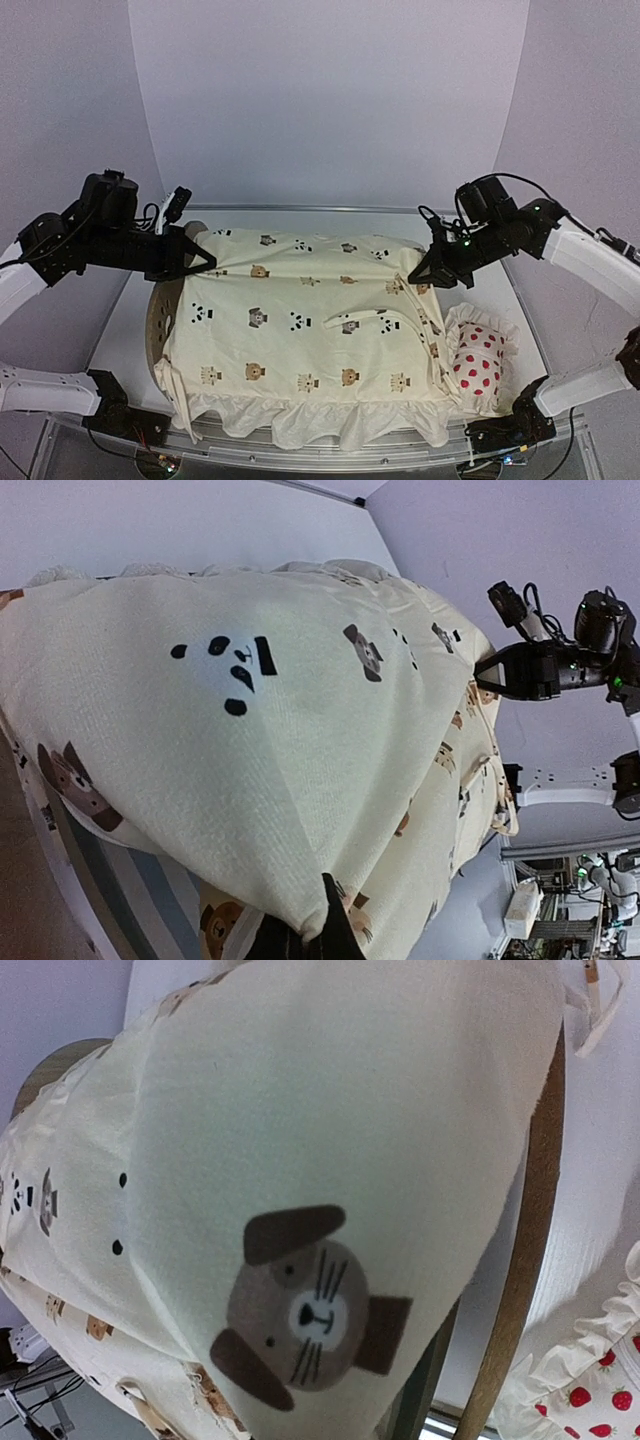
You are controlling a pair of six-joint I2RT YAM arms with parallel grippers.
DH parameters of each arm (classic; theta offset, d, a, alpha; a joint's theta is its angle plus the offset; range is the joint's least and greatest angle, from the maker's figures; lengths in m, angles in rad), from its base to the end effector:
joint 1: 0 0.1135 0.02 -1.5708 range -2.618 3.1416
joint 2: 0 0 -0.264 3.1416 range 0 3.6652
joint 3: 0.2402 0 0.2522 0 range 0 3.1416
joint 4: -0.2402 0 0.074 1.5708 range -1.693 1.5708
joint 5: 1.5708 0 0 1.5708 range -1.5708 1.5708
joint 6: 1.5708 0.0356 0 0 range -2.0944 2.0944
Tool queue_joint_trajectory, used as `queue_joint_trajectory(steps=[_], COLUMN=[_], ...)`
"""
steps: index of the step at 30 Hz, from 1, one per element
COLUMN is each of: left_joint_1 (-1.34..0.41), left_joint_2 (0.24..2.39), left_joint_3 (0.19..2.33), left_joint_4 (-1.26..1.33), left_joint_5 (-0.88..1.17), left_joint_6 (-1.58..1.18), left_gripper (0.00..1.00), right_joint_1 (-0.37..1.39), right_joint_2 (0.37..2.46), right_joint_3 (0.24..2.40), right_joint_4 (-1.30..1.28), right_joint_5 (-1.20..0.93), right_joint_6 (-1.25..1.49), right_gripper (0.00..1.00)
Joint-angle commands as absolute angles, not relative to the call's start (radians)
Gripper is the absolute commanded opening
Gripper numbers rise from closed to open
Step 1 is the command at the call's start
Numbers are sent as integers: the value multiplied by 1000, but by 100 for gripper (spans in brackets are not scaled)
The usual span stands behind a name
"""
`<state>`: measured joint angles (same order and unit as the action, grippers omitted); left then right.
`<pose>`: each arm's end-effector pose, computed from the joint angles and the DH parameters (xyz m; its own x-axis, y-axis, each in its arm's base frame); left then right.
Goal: Set up the pet bed
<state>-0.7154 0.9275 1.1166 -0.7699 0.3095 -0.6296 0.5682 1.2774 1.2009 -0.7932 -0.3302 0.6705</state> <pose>0.1296 -0.1270 0.3705 -0.8158 -0.0341 -0.5773 0.4165 0.6580 -0.6273 0.2146 0.1507 0.3250 -0.9305 0.1034 -0.3515 -0.1367 0.7920 0.5949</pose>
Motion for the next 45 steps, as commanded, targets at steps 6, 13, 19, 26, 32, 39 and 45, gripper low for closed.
queue_joint_trajectory(steps=[6, 13, 19, 26, 32, 39, 45], left_joint_1=[-713, -713, -713, -714, -713, -713, -712], left_joint_2=[971, 982, 1010, 1029, 1054, 1067, 1063], left_joint_3=[1066, 1055, 1123, 1319, 1430, 1311, 1187], left_joint_4=[-661, -697, -739, -908, -1129, -1208, -1128], left_joint_5=[91, -67, -102, -128, -286, -285, -255], left_joint_6=[-616, -614, -577, -536, -565, -627, -616], left_gripper=[0, 4, 60, 77, 82, 72, 57], right_joint_1=[556, 556, 556, 556, 556, 557, 557], right_joint_2=[1445, 1505, 1412, 1228, 1227, 1331, 1426], right_joint_3=[1228, 1264, 1221, 1202, 1152, 1111, 1102], right_joint_4=[-725, -692, -695, -755, -810, -806, -768], right_joint_5=[-156, -178, -181, -51, 31, -33, -84], right_joint_6=[594, 593, 607, 584, 599, 616, 607], right_gripper=[0, 0, 67, 95, 91, 80, 69])
